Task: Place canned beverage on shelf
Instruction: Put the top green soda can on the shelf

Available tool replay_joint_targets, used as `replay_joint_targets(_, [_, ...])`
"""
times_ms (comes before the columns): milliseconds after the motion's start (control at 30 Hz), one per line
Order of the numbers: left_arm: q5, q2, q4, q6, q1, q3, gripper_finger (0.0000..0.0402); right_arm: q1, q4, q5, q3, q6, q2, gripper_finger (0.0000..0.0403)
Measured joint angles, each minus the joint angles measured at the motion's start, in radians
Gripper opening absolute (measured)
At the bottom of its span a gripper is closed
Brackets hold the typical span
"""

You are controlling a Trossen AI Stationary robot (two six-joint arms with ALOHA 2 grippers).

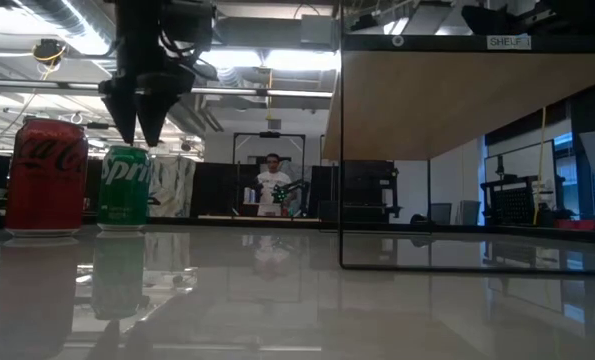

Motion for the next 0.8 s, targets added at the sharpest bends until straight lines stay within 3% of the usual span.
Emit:
replay_joint_targets(600, [-0.005,0.0,0.001,0.068,0.057,0.0,0.0387,0.0,0.0,0.0,0.0,-0.001,0.0,0.0386])
replay_joint_targets(800, [0.049,0.0,0.001,0.092,0.09,0.0,0.0387,0.0,-0.001,0.0,0.0,-0.001,0.0,0.0386])
